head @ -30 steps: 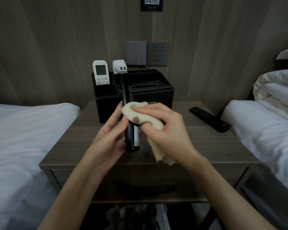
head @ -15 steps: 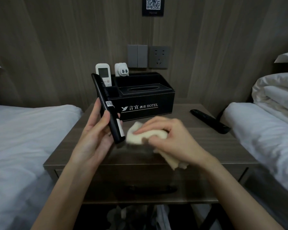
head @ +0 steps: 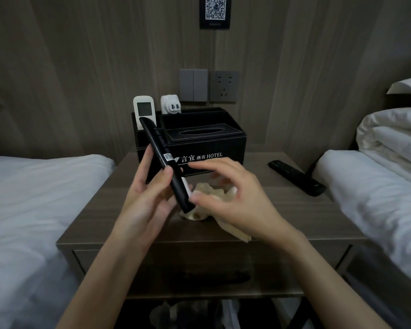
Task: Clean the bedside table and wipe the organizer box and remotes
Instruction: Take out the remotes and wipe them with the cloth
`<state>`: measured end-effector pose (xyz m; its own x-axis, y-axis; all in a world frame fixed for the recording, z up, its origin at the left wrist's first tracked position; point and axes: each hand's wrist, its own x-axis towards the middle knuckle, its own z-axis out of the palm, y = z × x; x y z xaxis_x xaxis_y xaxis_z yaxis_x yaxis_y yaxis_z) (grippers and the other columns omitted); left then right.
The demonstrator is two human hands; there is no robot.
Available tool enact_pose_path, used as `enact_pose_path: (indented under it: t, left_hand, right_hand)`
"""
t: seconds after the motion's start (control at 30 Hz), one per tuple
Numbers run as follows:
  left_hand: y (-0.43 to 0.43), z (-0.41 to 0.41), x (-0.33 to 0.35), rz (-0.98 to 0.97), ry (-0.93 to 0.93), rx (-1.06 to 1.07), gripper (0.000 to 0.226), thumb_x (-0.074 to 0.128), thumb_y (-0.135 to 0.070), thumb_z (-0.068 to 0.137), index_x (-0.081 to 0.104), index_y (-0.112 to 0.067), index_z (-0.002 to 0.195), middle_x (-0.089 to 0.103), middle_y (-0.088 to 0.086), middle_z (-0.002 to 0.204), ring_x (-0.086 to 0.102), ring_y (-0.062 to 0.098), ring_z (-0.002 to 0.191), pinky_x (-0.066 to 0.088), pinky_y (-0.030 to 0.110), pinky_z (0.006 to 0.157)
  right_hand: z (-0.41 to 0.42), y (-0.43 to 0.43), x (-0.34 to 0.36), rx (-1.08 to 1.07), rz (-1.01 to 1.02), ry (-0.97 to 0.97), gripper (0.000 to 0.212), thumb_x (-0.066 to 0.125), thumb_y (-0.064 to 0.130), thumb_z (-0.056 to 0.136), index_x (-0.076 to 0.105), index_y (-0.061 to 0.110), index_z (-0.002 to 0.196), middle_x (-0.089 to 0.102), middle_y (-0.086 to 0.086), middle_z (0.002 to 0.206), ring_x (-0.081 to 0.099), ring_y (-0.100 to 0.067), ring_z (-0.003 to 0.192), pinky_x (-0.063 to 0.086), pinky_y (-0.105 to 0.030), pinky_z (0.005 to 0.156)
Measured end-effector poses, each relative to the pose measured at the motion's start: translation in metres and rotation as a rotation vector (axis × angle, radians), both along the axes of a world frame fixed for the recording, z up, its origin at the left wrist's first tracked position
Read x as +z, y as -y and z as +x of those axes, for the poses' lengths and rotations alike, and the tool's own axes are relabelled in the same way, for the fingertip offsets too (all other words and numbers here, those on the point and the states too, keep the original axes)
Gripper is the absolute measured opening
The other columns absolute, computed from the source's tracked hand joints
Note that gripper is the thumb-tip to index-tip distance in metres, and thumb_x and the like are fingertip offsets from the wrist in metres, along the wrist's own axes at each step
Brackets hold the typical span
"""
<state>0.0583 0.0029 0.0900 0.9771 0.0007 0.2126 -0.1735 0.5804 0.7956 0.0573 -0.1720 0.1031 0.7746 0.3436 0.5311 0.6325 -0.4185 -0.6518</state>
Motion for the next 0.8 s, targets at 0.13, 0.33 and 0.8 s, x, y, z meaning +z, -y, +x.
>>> enact_pose_path:
  t: [0.13,0.33,0.8]
  left_hand:
    - [0.012,-0.003,0.004,0.016,0.012,-0.026,0.067,0.056,-0.009,0.084,0.039,-0.037,0.143,0.069,0.004,0.12,0.065,0.023,0.111,0.059,0.04,0.078]
    - [0.029,-0.005,0.008,0.004,-0.001,0.052,0.076,0.063,-0.01,0.074,0.04,-0.038,0.141,0.072,0.005,0.11,0.068,0.021,0.107,0.058,0.04,0.082]
    - [0.046,-0.002,0.0,0.498,0.175,0.032,0.044,0.057,-0.022,0.088,0.055,-0.031,0.131,0.065,-0.014,0.124,0.059,0.005,0.118,0.045,0.033,0.104]
  right_hand:
    - [-0.006,-0.012,-0.003,-0.015,-0.064,0.128,0.052,0.076,0.033,0.079,0.055,0.038,0.127,0.052,0.021,0.121,0.053,-0.005,0.111,0.049,-0.027,0.091]
    - [-0.007,-0.007,-0.004,-0.137,0.015,0.216,0.037,0.068,0.016,0.084,0.061,0.021,0.12,0.062,0.013,0.108,0.062,-0.003,0.096,0.054,-0.022,0.08]
    - [0.007,0.059,0.012,-0.04,0.759,-0.6,0.034,0.066,0.005,0.085,0.064,0.017,0.117,0.075,-0.005,0.099,0.072,-0.015,0.09,0.057,-0.027,0.076]
